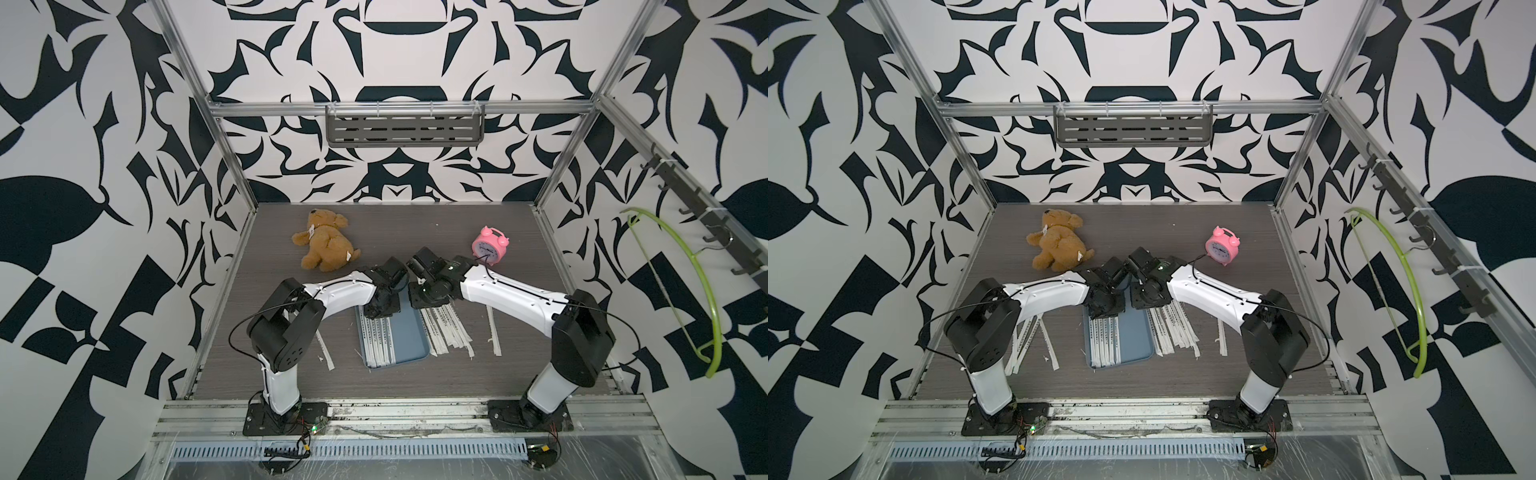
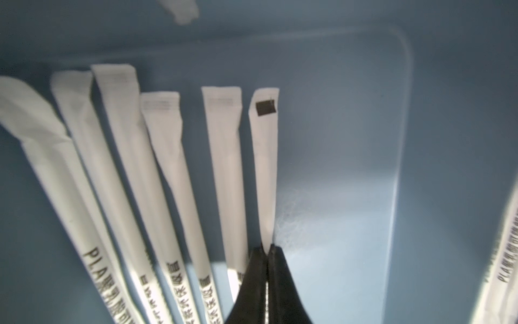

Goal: Put the straws into the storage box
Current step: Place the straw in the storage box.

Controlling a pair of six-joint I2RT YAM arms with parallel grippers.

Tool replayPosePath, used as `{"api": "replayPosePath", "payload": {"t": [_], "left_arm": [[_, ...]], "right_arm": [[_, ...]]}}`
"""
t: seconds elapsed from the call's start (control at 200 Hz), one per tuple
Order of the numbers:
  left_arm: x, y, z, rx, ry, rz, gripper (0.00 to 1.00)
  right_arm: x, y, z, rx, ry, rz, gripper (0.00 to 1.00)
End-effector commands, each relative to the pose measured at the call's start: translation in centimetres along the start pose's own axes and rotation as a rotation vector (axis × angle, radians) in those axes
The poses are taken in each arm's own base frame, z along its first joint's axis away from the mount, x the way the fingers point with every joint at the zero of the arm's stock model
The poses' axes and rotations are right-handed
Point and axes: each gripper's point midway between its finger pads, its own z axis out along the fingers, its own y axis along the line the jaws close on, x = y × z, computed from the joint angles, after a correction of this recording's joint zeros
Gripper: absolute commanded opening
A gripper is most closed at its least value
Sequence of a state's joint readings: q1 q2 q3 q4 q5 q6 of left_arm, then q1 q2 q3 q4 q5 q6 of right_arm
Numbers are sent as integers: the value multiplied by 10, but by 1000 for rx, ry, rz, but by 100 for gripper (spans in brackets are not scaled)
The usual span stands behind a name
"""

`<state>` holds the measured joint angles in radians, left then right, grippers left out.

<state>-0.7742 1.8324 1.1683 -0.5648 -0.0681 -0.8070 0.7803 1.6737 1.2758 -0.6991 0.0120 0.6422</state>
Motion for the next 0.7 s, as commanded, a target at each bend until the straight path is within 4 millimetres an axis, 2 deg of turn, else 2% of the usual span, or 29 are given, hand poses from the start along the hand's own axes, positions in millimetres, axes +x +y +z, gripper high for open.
{"api": "replayPosePath", "payload": {"t": [0.0,0.225,0.695], "left_arm": [[2,8,1,-45,12,21,7],[-1,7,-2,-42,3,20,13],[-11,3,-16,-30,-32,18,15]], "right_arm": [[-4,0,-9,-10,-24,-4,33],[-3,0,-9,-13,-24,-1,33],[-5,-3,-13,-7,-35,-9,33]]}}
